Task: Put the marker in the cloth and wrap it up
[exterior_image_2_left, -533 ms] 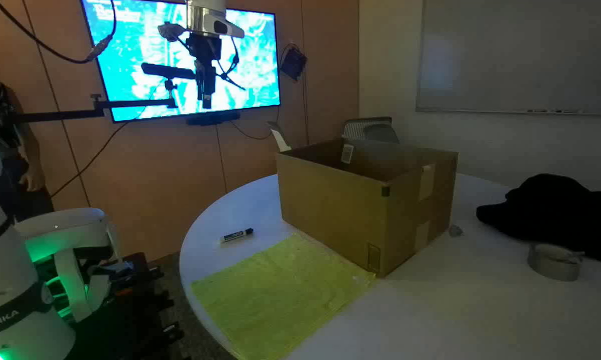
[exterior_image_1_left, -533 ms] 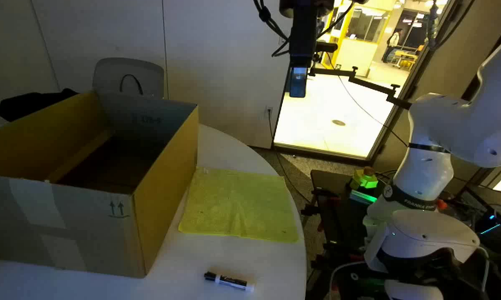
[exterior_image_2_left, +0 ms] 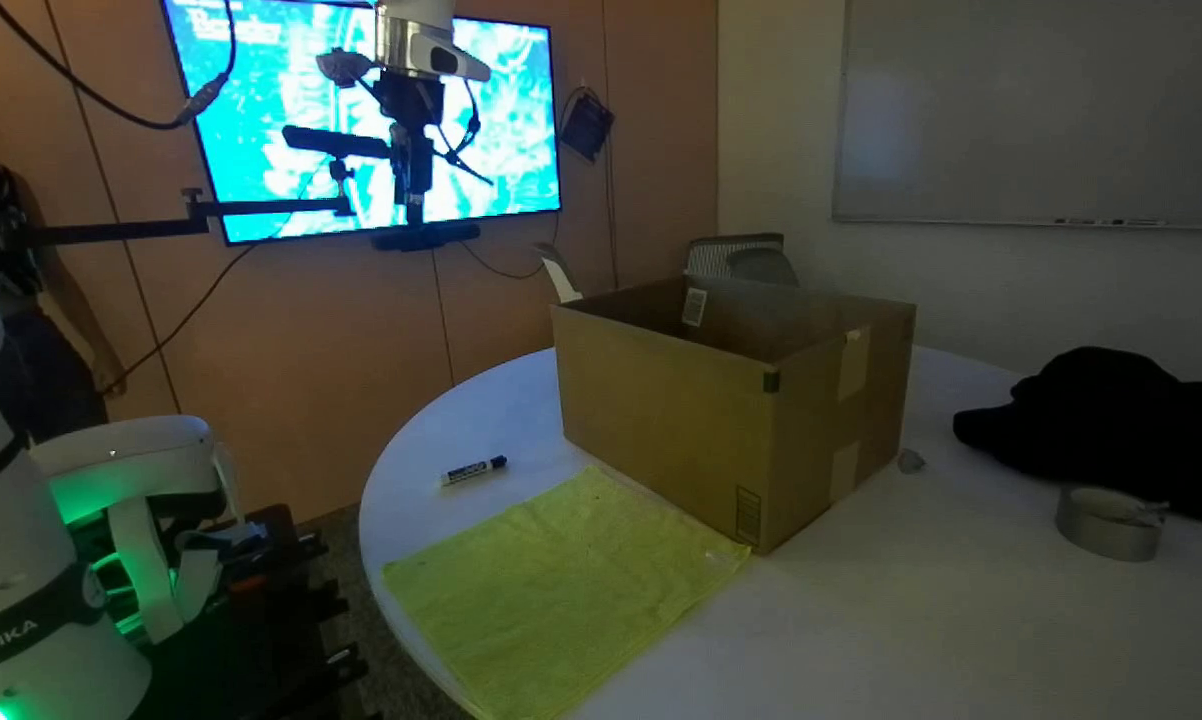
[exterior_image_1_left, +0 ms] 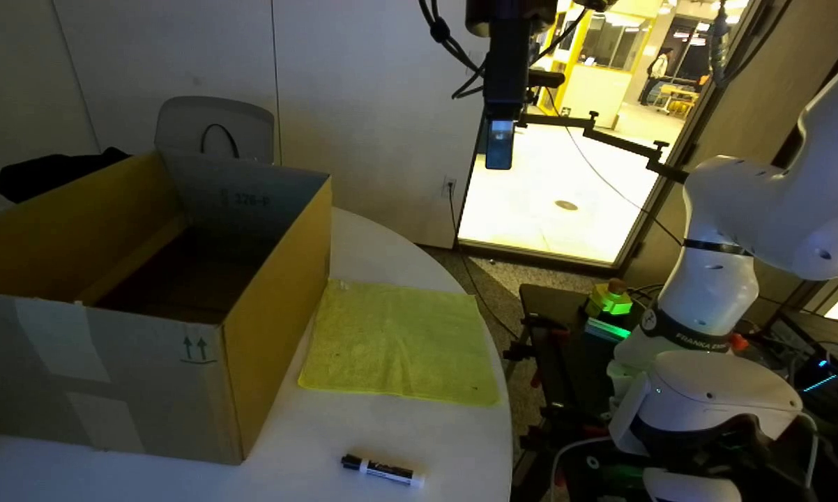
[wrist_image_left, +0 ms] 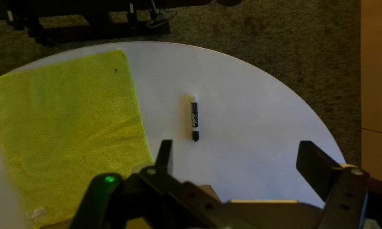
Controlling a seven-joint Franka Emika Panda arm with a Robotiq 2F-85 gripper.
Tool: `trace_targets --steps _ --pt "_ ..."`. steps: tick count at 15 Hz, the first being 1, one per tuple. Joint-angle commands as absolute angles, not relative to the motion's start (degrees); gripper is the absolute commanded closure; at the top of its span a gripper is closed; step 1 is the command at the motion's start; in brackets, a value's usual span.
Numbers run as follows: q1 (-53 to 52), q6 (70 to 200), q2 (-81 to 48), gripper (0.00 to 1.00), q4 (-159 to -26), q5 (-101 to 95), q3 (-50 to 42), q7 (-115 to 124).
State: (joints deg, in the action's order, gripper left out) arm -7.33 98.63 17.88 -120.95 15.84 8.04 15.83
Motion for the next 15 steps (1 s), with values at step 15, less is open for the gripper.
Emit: trace_targets --steps 15 --pt "-6.4 119.8 -21.7 0.0 -115.2 17.9 10.0 -7.8"
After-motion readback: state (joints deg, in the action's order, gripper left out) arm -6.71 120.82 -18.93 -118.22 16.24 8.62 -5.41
